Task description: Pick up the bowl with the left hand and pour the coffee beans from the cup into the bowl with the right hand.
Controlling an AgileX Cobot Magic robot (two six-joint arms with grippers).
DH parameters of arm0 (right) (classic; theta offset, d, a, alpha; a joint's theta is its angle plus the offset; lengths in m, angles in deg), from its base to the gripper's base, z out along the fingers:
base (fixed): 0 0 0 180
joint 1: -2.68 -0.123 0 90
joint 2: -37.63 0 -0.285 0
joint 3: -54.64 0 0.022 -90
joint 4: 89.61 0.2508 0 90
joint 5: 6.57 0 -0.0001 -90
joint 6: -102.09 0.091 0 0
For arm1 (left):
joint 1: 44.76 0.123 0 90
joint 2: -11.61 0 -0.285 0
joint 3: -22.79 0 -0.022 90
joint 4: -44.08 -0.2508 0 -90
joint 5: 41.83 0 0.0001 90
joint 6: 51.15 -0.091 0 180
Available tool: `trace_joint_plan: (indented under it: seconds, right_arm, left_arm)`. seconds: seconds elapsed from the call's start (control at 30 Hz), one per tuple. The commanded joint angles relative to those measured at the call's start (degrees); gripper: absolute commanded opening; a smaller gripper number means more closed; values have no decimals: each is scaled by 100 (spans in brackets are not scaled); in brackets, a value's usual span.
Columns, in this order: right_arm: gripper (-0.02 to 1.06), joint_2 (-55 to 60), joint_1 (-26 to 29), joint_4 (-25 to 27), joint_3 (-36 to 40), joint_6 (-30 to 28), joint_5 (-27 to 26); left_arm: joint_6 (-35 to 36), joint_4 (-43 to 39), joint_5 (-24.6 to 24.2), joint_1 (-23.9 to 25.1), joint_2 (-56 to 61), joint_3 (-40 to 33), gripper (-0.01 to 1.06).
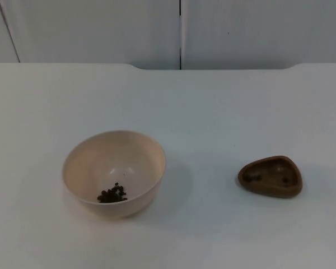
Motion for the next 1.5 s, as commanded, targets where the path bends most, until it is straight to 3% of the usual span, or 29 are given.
trace_joint_plan:
  seconds: [0.0,0.17,0.33,0.6,1.13,1.27,1.47]
  right_arm:
    - [65,-189,19,211,10,-281,174]
    - [65,-455,19,198,10,-296,381]
    - [65,-735,19,198,10,-306,458]
    - [65,-915,19,151,10,-452,878]
    - [65,-915,19,160,-15,-476,1189]
    - [65,-915,19,-6,6,-384,1754]
    - [65,-915,19,-108,124,-172,1641]
  left_arm:
    - [-52,-63,-327,12,138,-256,79]
    - [-52,-124,-658,12,138,-373,79]
    - [-88,-63,-317,12,138,-765,79]
    - [-88,-63,-326,12,138,-749,79]
    - [-189,-32,-326,12,138,-749,79]
    - [-189,-32,-326,12,138,-749,79]
    - [-189,-32,-326,12,138,-749,79]
